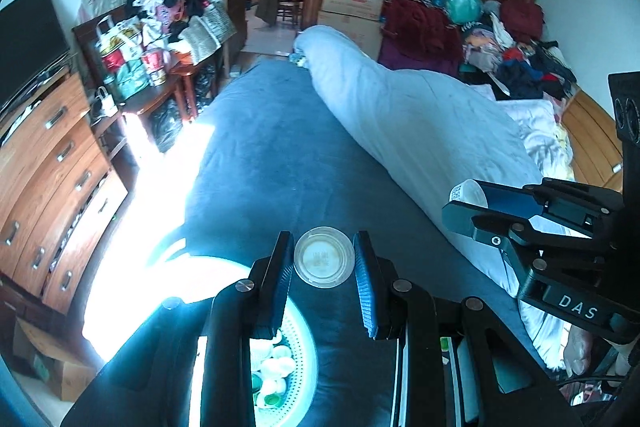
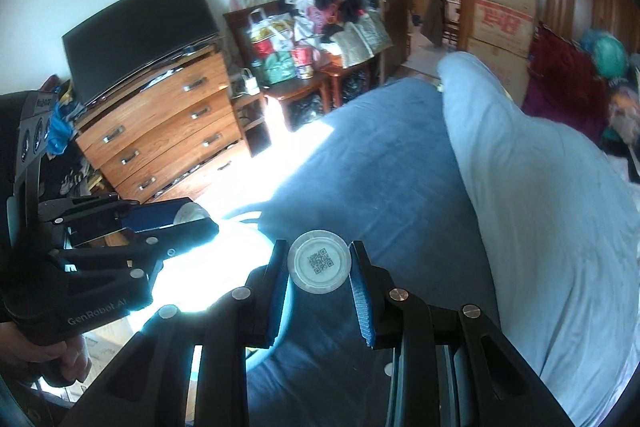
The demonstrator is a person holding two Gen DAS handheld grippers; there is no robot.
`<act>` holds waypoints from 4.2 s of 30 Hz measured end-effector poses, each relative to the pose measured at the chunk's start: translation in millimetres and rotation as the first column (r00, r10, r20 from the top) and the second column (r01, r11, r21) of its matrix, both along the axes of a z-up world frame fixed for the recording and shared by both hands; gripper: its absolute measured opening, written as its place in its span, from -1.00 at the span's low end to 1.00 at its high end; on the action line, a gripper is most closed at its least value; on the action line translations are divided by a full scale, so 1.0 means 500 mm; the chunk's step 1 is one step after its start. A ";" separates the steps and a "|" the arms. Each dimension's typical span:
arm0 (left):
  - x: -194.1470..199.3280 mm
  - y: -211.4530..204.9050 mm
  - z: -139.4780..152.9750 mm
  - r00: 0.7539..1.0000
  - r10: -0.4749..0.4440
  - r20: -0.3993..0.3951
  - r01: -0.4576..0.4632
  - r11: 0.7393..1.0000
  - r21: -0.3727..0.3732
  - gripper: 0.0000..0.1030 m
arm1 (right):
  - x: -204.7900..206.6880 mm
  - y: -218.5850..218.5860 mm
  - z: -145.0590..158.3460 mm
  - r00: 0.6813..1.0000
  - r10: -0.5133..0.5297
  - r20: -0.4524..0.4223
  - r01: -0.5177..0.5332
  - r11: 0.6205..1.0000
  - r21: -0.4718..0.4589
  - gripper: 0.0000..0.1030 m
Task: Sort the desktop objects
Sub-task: 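Carry both held white caps over the turquoise basket, then open both tools to drop the white caps into the basket, then move both open tools back over the remaining caps on the bed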
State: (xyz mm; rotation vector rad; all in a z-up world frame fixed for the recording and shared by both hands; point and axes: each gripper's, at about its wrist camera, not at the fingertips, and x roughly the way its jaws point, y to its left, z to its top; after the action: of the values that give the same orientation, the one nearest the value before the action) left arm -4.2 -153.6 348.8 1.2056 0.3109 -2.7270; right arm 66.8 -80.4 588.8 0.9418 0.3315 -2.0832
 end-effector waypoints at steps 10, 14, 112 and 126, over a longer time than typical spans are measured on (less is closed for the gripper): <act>0.021 -0.115 -0.030 0.994 0.104 0.031 -0.105 0.994 0.023 -0.50 | 0.033 -0.124 -0.011 0.991 0.129 0.015 -0.130 0.991 0.043 -0.36; 0.030 -0.148 -0.045 0.990 0.129 0.049 -0.131 0.991 0.035 -0.50 | 0.041 -0.158 -0.018 0.985 0.170 0.029 -0.172 0.983 0.057 -0.36; 0.110 -0.307 -0.282 0.907 0.155 0.391 -0.212 0.971 0.107 -0.23 | 0.098 -0.358 -0.234 0.897 0.217 0.385 -0.312 0.928 0.203 -0.35; 0.101 -0.301 -0.301 0.897 0.176 0.405 -0.217 0.975 0.057 0.41 | 0.085 -0.347 -0.238 0.920 0.184 0.345 -0.264 0.943 0.201 0.56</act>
State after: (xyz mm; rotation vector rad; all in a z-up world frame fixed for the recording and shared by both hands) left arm 46.3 -304.4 198.4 1.6193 0.4910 -2.2500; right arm 109.4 -253.8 469.7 1.3057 0.5070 -1.6680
